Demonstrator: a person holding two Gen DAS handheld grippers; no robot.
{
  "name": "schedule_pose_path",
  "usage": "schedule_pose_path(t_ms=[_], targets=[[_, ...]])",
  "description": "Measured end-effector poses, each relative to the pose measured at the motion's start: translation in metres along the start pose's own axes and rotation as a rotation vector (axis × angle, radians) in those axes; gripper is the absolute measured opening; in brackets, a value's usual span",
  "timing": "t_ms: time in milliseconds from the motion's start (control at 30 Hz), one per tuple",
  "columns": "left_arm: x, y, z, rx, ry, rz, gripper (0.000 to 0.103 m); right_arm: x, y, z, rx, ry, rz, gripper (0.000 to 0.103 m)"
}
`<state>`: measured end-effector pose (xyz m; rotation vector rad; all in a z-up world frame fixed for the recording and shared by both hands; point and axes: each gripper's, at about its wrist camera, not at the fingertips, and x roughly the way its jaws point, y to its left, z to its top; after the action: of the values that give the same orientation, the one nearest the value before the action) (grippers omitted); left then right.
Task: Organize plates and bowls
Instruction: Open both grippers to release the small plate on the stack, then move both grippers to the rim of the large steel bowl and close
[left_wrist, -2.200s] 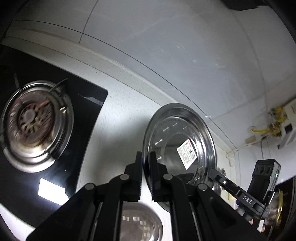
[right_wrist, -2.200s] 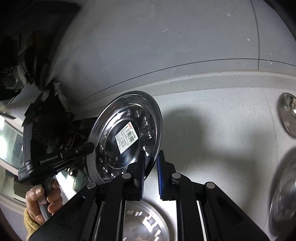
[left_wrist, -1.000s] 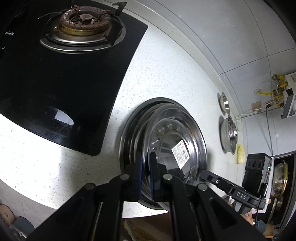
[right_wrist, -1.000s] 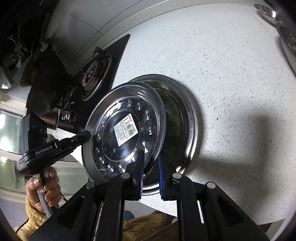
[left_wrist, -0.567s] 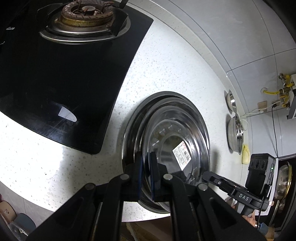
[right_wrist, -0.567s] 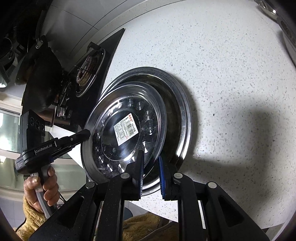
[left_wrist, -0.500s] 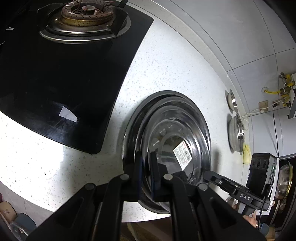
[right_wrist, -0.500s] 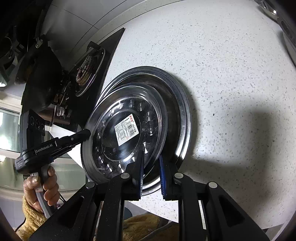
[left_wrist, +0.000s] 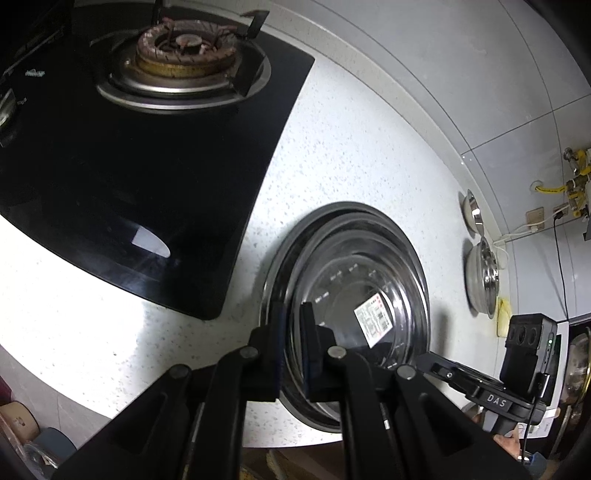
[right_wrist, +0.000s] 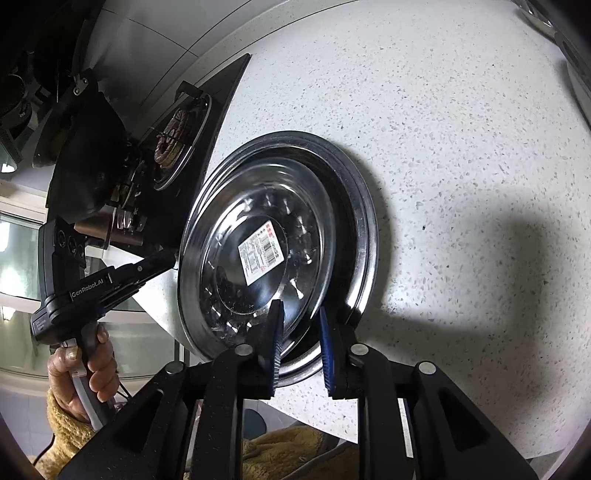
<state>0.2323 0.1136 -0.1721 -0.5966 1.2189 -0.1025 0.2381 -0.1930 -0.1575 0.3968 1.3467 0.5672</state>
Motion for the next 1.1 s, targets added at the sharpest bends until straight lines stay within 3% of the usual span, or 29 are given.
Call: schedule_pose_path(t_ms=[33,100,133,200,400,667,933,1033,1100], targets=[[-0.002,0.000,0.001,0.005,-0.008,0.007,0.008,-0.002,0.000,0.000,-0.006,-0.004,-0.001,0.022],[-0.006,0.000,0.001,0.007,-0.024,0.009,0.032,-0.008,0.000,0.000,-0.010,-0.016,-0.002,0.030],[-0.008,0.001,0.002,0.005,-0.032,0.009,0.038,-0.010,0.000,0.000,-0.010,-0.022,-0.004,0.039],[-0.012,0.001,0.004,0.010,-0.045,0.023,0.047,-0.018,0.000,0.000,-0.018,-0.041,0.007,0.044],[-0.020,0.001,0.009,-0.010,-0.068,0.020,0.055,-0.033,0.003,0.002,-0.054,-0.069,0.024,0.052],[-0.028,-0.012,0.017,-0.001,-0.100,0.042,0.057,-0.061,-0.015,0.004,-0.035,-0.131,0.026,0.061],[-0.023,-0.040,0.021,-0.011,-0.112,0.027,0.060,-0.116,-0.068,0.013,0.049,-0.238,-0.006,0.067],[-0.015,-0.063,0.021,-0.009,-0.104,-0.004,0.061,-0.143,-0.092,0.020,0.083,-0.292,-0.036,0.077],[-0.007,-0.085,0.020,0.007,-0.102,-0.026,0.061,-0.164,-0.113,0.027,0.111,-0.330,-0.069,0.078]])
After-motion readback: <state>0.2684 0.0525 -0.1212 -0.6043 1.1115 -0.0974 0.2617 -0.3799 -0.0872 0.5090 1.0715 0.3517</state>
